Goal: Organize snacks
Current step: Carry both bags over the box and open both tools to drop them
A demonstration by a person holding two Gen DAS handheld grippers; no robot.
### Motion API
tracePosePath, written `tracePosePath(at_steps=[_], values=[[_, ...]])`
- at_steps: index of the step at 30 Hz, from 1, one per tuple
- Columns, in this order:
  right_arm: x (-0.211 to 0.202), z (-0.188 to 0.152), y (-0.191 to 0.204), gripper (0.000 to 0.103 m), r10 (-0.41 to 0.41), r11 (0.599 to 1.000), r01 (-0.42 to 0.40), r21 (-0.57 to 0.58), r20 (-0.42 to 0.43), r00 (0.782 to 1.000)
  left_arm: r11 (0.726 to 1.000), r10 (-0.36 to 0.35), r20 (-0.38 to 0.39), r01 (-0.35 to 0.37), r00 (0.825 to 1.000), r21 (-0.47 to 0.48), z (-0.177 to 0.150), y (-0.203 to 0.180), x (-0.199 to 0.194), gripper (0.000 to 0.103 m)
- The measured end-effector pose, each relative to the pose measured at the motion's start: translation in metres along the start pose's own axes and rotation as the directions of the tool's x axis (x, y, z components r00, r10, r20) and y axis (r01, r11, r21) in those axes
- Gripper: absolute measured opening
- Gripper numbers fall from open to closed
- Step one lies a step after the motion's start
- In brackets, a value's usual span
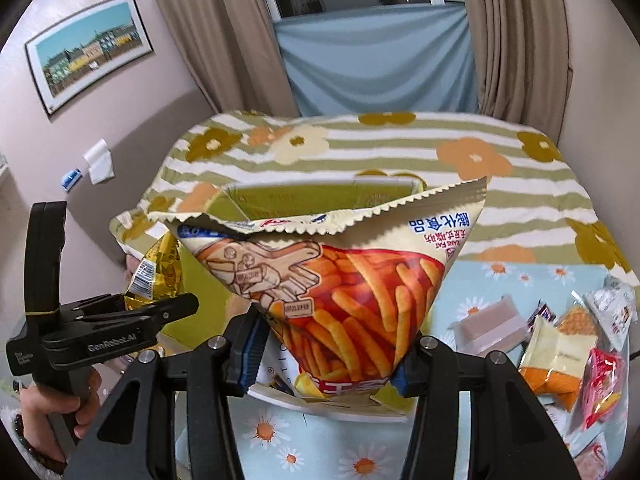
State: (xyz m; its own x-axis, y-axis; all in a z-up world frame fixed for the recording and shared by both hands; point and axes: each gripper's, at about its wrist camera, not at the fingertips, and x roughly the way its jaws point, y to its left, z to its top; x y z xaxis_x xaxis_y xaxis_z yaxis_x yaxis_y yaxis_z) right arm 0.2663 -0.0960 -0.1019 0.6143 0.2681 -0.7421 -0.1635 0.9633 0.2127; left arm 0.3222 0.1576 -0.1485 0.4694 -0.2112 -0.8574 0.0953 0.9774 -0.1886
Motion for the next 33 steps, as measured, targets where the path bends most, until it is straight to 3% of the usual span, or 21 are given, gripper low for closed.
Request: tracePosePath(at_steps=[5,6,7,8,10,23,24,25,27,33], values=[[0.017,0.001,0.002,0.047,-0.029,0.999,0.028,-0.022,-0.046,0.998,1.0,0.015,-0.023,-0.015,1.0,0.002,0.006,0.002,0.018,0.059],[0.018,0.002,0.002,0.047,-0.034,0.999,0.033,-0.028,-0.052,0.998,1.0,0.01,-0.022,-0.01,1.0,0.005,0.006,0.001,0.02,0.071],[0.02,0.002,0.0,0.047,-0.037,0.999,0.035,-0.034,-0.058,0.998,1.0,0.021,-0.016,-0.021,1.0,0.002,0.005,0.0,0.019,0.093],[0.021,0.002,0.0,0.047,-0.038,0.999,0.036,-0.037,-0.065,0.997,1.0,0.031,-0.007,-0.031,0.999,-0.002,0.005,0.001,0.017,0.101],[0.027,0.001,-0.001,0.047,-0.04,0.998,0.036,-0.045,-0.086,0.996,0.999,0.041,0.026,-0.041,0.999,-0.009,0.002,0.002,0.011,0.103],[0.048,-0.004,-0.004,0.05,-0.005,0.997,-0.008,-0.071,-0.183,0.983,0.997,0.072,0.046,-0.071,0.996,-0.012,-0.016,0.008,-0.009,0.103],[0.049,-0.004,-0.004,0.061,-0.012,0.997,-0.001,-0.075,-0.18,0.983,0.997,0.072,0.049,-0.072,0.996,-0.011,-0.017,0.007,-0.01,0.103],[0.05,-0.005,-0.002,0.085,-0.017,0.997,0.003,-0.078,-0.18,0.984,0.997,0.073,0.052,-0.072,0.996,-0.009,-0.017,0.007,-0.012,0.103],[0.053,-0.006,-0.002,0.103,-0.011,0.997,-0.004,-0.076,-0.187,0.982,0.997,0.076,0.055,-0.076,0.996,-0.004,-0.018,0.006,-0.014,0.103],[0.047,-0.017,-0.006,0.103,0.009,0.999,-0.015,-0.034,-0.178,0.984,0.995,0.093,0.059,-0.094,0.994,0.015,-0.027,0.004,-0.017,0.103]])
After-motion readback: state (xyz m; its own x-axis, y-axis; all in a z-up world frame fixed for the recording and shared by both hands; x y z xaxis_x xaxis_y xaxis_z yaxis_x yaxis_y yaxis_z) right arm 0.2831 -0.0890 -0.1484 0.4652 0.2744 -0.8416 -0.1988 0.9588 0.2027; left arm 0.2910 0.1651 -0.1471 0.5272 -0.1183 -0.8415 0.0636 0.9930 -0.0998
